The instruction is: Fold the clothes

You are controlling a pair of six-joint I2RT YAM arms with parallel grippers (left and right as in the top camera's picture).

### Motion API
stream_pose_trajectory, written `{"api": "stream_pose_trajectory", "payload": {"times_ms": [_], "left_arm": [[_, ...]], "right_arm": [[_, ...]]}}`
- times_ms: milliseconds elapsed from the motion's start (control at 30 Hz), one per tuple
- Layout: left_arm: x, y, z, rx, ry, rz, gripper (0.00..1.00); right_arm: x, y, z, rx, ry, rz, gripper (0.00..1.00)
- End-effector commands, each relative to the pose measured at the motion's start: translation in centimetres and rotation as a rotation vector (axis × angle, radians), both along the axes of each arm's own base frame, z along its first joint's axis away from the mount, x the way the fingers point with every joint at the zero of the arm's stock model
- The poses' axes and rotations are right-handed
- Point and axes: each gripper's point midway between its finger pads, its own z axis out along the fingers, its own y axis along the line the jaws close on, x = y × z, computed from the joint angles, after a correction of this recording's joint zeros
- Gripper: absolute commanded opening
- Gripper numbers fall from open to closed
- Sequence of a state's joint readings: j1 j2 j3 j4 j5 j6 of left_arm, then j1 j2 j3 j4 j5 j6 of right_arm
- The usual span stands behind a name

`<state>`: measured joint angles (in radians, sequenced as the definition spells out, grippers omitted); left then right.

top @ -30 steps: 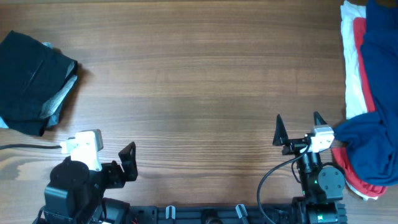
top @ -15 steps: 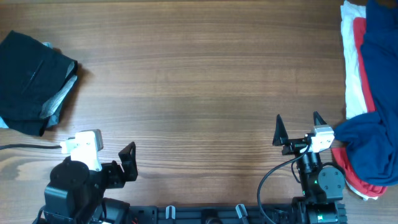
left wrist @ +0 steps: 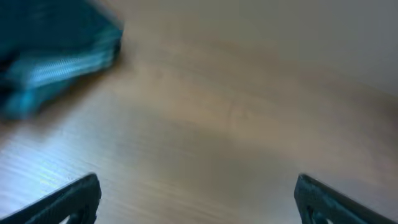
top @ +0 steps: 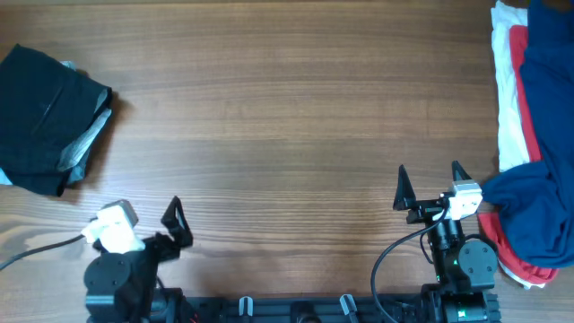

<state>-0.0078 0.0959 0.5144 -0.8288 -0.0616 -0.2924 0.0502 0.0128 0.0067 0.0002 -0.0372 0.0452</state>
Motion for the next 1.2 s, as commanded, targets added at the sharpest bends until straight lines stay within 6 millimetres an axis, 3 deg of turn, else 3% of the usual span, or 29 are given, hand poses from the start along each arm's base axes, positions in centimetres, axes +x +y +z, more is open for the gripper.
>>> {"api": "stream_pose_trajectory", "payload": {"times_ms": [0, 133, 300, 367, 400, 433, 500, 1167], "left_arm": [[1.8, -0.2, -1.7, -0.013, -0.074, -0.005, 1.0], [4.0, -0.1, -0.9, -0.012, -0.233, -0.006, 1.0], [5.4, -0.4, 4.2, 0.094, -0.562, -0.037, 1.0], [5.4, -2.3, 4.9, 0.224, -0.632, -0.155, 1.0], [5.6, -3.6, 3.6, 0.303, -0.616, -0.245, 1.0], [5.8, -3.6, 2.3, 0.291, -0.581, -0.251, 1.0], [6.3, -3.1, -3.9, 0.172, -0.339, -0.229, 1.0], [6.2, -3.8, -3.6, 0.124, -0.354, -0.248, 1.0]], "right_arm": [[-0.1, 0.1, 0.2, 0.015, -0.008, 0.01, 1.0], [-0.1, 0.1, 0.2, 0.014, -0.007, 0.01, 1.0], [-0.1, 0.1, 0.2, 0.015, -0.008, 0.011, 1.0], [-0.1, 0.1, 0.2, 0.014, -0.007, 0.01, 1.0], [-0.1, 0.1, 0.2, 0.014, -0.008, 0.01, 1.0], [-0.1, 0.1, 0.2, 0.015, -0.008, 0.01, 1.0], [-0.1, 0.1, 0.2, 0.015, -0.008, 0.01, 1.0], [-0.1, 0.1, 0.2, 0.015, -0.008, 0.01, 0.99]]}}
